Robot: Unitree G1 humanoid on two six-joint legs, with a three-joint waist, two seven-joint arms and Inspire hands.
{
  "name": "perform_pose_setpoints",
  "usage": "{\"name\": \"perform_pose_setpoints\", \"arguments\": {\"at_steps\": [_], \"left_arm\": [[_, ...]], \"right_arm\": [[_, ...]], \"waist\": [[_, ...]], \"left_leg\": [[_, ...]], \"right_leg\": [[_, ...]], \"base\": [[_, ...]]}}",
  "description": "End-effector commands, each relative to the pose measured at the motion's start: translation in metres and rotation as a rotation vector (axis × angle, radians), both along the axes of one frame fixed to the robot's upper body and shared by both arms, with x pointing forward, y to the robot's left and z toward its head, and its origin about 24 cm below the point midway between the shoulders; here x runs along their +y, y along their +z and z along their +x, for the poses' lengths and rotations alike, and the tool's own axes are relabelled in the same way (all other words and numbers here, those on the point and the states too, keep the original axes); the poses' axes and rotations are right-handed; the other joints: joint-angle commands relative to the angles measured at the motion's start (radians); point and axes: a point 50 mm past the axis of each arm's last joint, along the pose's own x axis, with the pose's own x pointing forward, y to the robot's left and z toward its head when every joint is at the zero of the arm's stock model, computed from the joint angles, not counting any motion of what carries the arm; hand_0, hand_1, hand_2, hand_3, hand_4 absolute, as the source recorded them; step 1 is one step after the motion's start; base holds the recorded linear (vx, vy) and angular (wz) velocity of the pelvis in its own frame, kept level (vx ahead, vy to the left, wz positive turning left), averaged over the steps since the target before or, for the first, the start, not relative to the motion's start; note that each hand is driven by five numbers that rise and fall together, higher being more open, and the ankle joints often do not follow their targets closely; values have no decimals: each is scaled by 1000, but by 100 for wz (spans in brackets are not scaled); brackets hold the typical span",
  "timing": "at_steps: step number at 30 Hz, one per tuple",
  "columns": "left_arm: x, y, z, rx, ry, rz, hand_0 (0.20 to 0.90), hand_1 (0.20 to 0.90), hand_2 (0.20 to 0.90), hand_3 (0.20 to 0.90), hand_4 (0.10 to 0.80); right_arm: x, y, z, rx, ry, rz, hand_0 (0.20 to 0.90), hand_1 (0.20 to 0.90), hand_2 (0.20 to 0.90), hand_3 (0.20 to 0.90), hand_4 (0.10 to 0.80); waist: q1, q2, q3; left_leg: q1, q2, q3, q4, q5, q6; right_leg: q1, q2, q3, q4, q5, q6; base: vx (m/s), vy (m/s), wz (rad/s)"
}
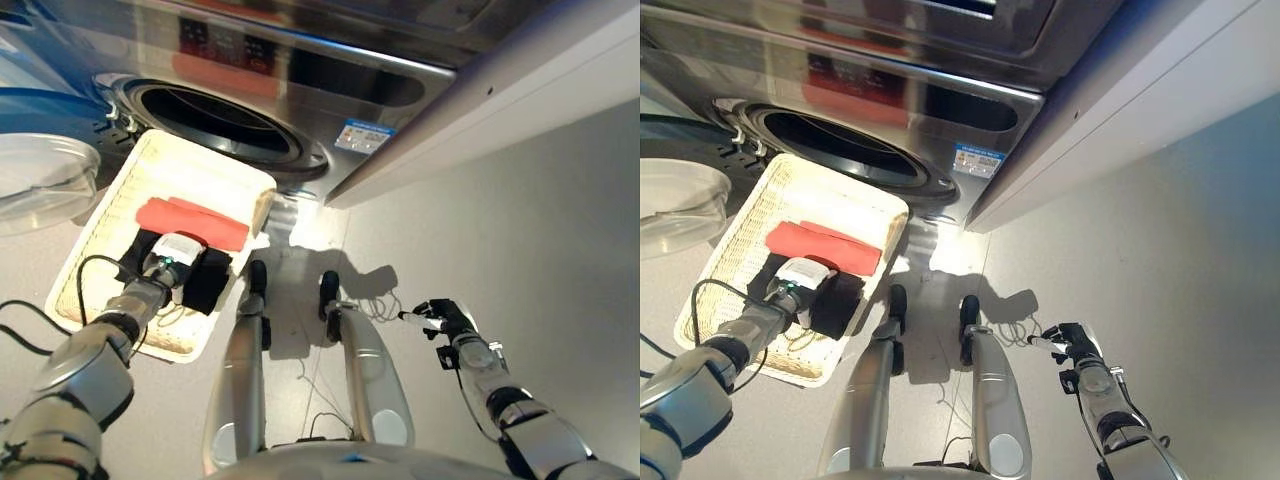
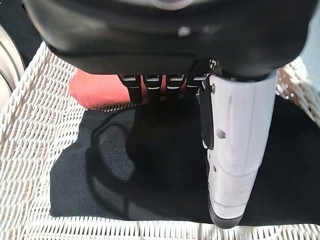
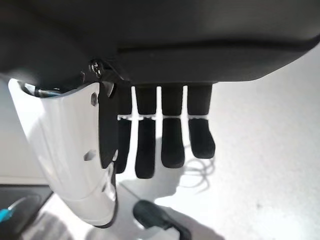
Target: Pick up the clothes and place them into the washing machine
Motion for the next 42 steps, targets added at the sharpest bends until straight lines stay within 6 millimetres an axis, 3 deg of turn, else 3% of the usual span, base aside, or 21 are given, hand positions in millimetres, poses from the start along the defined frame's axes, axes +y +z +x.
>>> {"name": "perform_pose_setpoints", "arguments": {"at_steps": [1, 3, 4, 5, 7, 13, 14, 15, 17, 19, 27, 28, 31, 32, 33, 34, 35, 36, 39, 40, 42], "left_arm": [[36, 16, -7, -54, 108, 64, 900, 900, 900, 900, 800], [37, 21, -3, -63, 111, 74, 900, 900, 900, 900, 800], [36, 24, -1, -65, 110, 78, 645, 645, 645, 645, 618], [37, 26, 0, -69, 116, 79, 472, 472, 472, 472, 494], [38, 28, 2, -69, 127, 79, 200, 200, 200, 200, 300], [35, 19, -2, -39, 152, 64, 200, 200, 200, 200, 300], [35, 18, -2, -37, 152, 64, 200, 200, 200, 200, 300], [29, 0, -14, -24, 156, 5, 200, 200, 200, 200, 300], [25, -2, -13, -19, 138, 25, 200, 200, 200, 200, 300], [22, 0, -9, -33, 146, 23, 200, 200, 200, 200, 300], [29, -8, -19, -62, 284, -90, 200, 200, 200, 200, 300], [39, -9, -26, -64, 321, -98, 200, 200, 200, 200, 300], [47, -4, -27, -129, 435, -240, 200, 200, 200, 200, 300], [55, -5, -35, -145, 487, -270, 200, 200, 200, 200, 300], [57, 1, -31, -221, 561, -400, 200, 200, 200, 200, 300], [64, -3, -40, -209, 608, -431, 200, 200, 200, 200, 300], [68, 9, -34, -312, 648, -536, 200, 200, 200, 200, 300], [68, 9, -34, -312, 648, -536, 200, 200, 200, 200, 300], [75, 24, -29, -447, 735, -778, 200, 200, 200, 200, 300], [75, 30, -28, -550, 773, -1023, 200, 200, 200, 200, 300], [73, 28, -35, -664, 825, -1322, 200, 200, 200, 200, 300]], "right_arm": [[-24, 2, -16, -11, -64, -47, 900, 900, 900, 900, 800], [-23, 4, -13, -23, -64, -44, 900, 900, 900, 900, 800], [-23, 6, -10, -30, -61, -43, 900, 900, 900, 900, 800], [-22, 7, -7, -37, -61, -42, 900, 900, 900, 900, 800], [-20, 8, -5, -43, -59, -35, 900, 900, 900, 900, 800], [-13, 10, 2, -62, -49, -15, 900, 900, 900, 900, 800], [-13, 9, 2, -60, -49, -16, 900, 900, 900, 900, 800], [-11, -18, -39, 58, -61, -74, 900, 900, 900, 900, 800], [0, -3, -9, -22, -9, -71, 900, 900, 900, 900, 800], [8, 0, 0, -41, 5, -56, 900, 900, 900, 900, 800], [13, -1, 2, -28, 26, -55, 900, 900, 900, 900, 800], [2, -11, -20, 28, 19, -24, 900, 900, 900, 900, 800], [0, -3, -17, -21, 46, -13, 900, 900, 900, 900, 800], [-9, -8, -32, 16, 28, -20, 900, 900, 900, 900, 800], [-10, -5, -34, -16, 24, -1, 900, 900, 900, 900, 800], [-13, -13, -48, 38, 20, 20, 900, 900, 900, 900, 800], [-11, -12, -52, 24, 27, 30, 900, 900, 900, 900, 800], [-11, -12, -52, 24, 27, 30, 900, 900, 900, 900, 800], [-10, -12, -56, 21, 24, 45, 900, 900, 900, 900, 800], [-11, -12, -64, 24, 27, 51, 900, 900, 900, 900, 800], [-21, -20, -81, 88, -11, 24, 900, 900, 900, 900, 800]], "waist": [[-11, 13, -25], [-14, 9, -17], [-16, 8, -14], [-16, 6, -11], [-19, 1, -4], [-27, -15, 7], [-24, -12, 3], [-30, -4, 8], [-25, 4, 3], [-22, 7, -5], [-17, 11, -23], [-25, 7, -27], [-31, -6, -32], [-34, -11, -37], [-34, -14, -40], [-33, -12, -47], [-37, -19, -45], [-37, -19, -45], [-36, -19, -48], [-33, -19, -44], [-27, -18, -39]], "left_leg": [[-92, 9, -8, 153, -99, -53], [-107, 11, -10, 158, -98, -52], [-117, 11, -10, 163, -97, -52], [-122, 10, -12, 164, -96, -51], [-133, 11, -16, 172, -95, -49], [-135, 9, -20, 170, -95, -38], [-122, 12, -24, 181, -135, -40], [-127, 8, -12, 164, -95, -35], [-119, 3, -11, 146, -92, -36], [-102, -1, -9, 125, -87, -37], [-33, -9, -5, 53, -64, -42], [-21, -7, -2, 41, -61, -43], [-3, -7, 0, 22, -51, -48], [8, -4, 2, 10, -48, -49], [14, -5, 4, -1, -42, -51], [35, 2, 3, -3, -74, -55], [29, -4, 6, -18, -34, -54], [30, -5, 6, -19, -34, -54], [50, -6, 7, -50, -18, -60], [62, -7, 5, -68, -10, -61], [71, -7, 3, -77, -6, -62]], "right_leg": [[27, 15, 17, -149, 128, 37], [12, 17, 16, -145, 129, 37], [6, 16, 16, -143, 130, 36], [1, 18, 15, -141, 131, 36], [-8, 18, 14, -139, 136, 36], [-12, 22, 22, -148, 149, 39], [-1, 28, 27, -138, 119, 44], [-10, 20, 30, -153, 152, 41], [0, 19, 30, -169, 150, 40], [12, 21, 31, -181, 152, 39], [69, 23, 43, -241, 174, 42], [74, 26, 45, -248, 178, 43], [94, 28, 50, -270, 188, 42], [100, 31, 53, -279, 193, 44], [107, 30, 53, -290, 197, 45], [127, 37, 58, -292, 175, 50], [122, 30, 55, -307, 203, 46], [122, 30, 54, -307, 203, 47], [147, 30, 53, -335, 212, 48], [159, 28, 51, -347, 218, 50], [167, 25, 49, -358, 224, 51]], "base": [[-53, 1, -6], [-51, -2, -4], [-40, -5, 0], [-35, 0, 2], [-31, 8, -1], [11, 20, -4], [6, 91, -4], [-4, 94, -4], [-53, 62, -19], [27, 22, -20], [13, 10, -4], [0, 0, 0], [11, -5, 0], [24, 1, -4], [131, -4, -7], [30, -5, -8], [21, -4, -10], [-69, -29, -8], [27, -39, -5], [17, -33, 1], [28, -41, 1]]}}
